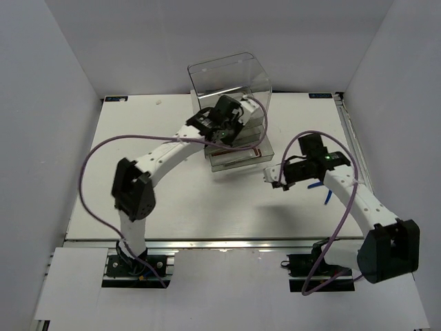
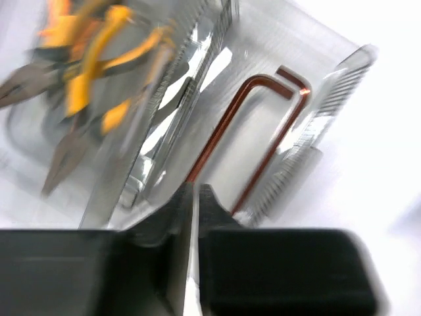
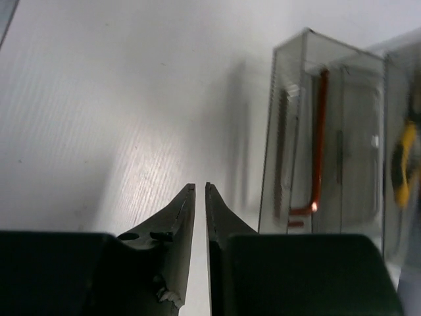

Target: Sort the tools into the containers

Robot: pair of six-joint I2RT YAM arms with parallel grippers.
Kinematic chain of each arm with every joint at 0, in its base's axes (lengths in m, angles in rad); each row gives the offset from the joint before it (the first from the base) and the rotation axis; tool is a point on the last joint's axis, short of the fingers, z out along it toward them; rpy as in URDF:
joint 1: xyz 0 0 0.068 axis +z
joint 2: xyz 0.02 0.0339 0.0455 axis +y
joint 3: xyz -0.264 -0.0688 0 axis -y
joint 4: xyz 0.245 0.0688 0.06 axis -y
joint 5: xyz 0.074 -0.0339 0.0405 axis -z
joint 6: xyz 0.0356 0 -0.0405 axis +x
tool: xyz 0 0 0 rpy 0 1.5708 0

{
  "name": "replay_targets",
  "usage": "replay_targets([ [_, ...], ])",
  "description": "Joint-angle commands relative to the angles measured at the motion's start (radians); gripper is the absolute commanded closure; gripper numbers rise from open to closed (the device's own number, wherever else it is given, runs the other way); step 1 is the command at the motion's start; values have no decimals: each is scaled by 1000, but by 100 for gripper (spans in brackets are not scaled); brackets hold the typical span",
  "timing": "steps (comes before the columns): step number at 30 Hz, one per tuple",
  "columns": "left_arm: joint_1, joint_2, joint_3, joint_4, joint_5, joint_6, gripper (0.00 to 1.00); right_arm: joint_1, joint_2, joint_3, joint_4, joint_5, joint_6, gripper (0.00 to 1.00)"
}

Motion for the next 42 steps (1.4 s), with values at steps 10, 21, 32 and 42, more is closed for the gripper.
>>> replay_targets([
  [10, 67, -738, -641, 271, -158, -490, 79, 282, 344, 148, 222, 431, 139, 95],
  [21, 182, -962, -919, 299, -260, -683, 52, 290, 648, 385, 521, 668, 367, 95],
  [32, 202, -1045, -1065, 380, -280, -792, 39, 288, 766, 478, 687, 725, 457, 62],
  [42, 216, -1037, -1128, 490, -241, -923, 27, 287, 785, 491, 731, 743, 559, 48],
])
